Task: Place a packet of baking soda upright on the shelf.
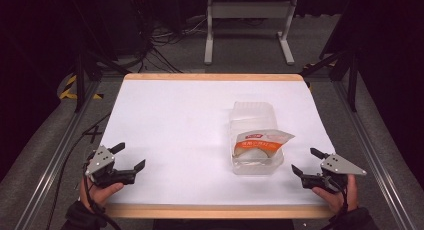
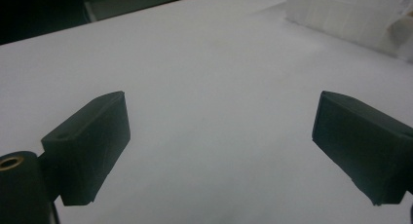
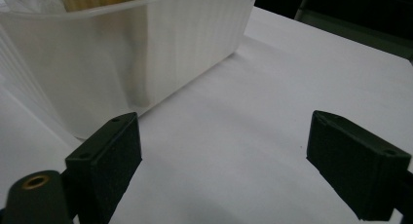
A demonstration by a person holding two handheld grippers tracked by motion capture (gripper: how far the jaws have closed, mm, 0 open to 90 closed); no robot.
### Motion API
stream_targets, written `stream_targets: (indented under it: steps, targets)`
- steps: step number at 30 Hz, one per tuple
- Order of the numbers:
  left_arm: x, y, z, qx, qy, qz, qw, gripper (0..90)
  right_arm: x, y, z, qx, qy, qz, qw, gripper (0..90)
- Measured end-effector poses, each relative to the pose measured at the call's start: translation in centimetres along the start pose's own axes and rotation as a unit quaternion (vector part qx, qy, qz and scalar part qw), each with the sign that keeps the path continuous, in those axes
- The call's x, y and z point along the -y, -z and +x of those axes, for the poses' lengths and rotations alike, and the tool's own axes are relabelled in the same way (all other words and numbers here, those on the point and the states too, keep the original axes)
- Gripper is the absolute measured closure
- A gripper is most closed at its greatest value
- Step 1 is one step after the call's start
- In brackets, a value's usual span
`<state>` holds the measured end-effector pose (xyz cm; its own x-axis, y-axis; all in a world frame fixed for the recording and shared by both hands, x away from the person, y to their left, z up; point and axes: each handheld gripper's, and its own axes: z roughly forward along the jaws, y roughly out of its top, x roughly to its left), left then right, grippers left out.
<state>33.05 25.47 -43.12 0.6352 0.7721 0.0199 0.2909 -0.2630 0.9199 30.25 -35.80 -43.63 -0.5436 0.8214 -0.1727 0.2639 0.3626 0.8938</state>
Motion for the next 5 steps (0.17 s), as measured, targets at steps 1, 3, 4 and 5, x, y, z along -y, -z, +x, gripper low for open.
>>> stream_targets:
  steps: [1,3,4,5]
  targets:
    - [-0.2,-0.4,-0.3,0.001,-0.007,0.004,1.0000,7.5,0.0,0.0,0.0,0.001,0.000,0.000,1.0000,13.2]
    - [-0.5,-1.1,-0.8,0.006,-0.020,0.013,0.9997,7.4,0.0,0.0,0.0,0.001,0.001,-0.001,1.0000,13.1]
    - [-0.5,-1.4,-1.0,0.011,-0.025,0.019,0.9995,7.3,-0.1,0.0,0.0,0.001,0.001,-0.002,1.0000,13.0]
    - [-0.5,-1.6,-1.1,0.014,-0.029,0.024,0.9992,7.0,-0.1,0.0,0.0,0.001,0.000,-0.003,1.0000,13.0]
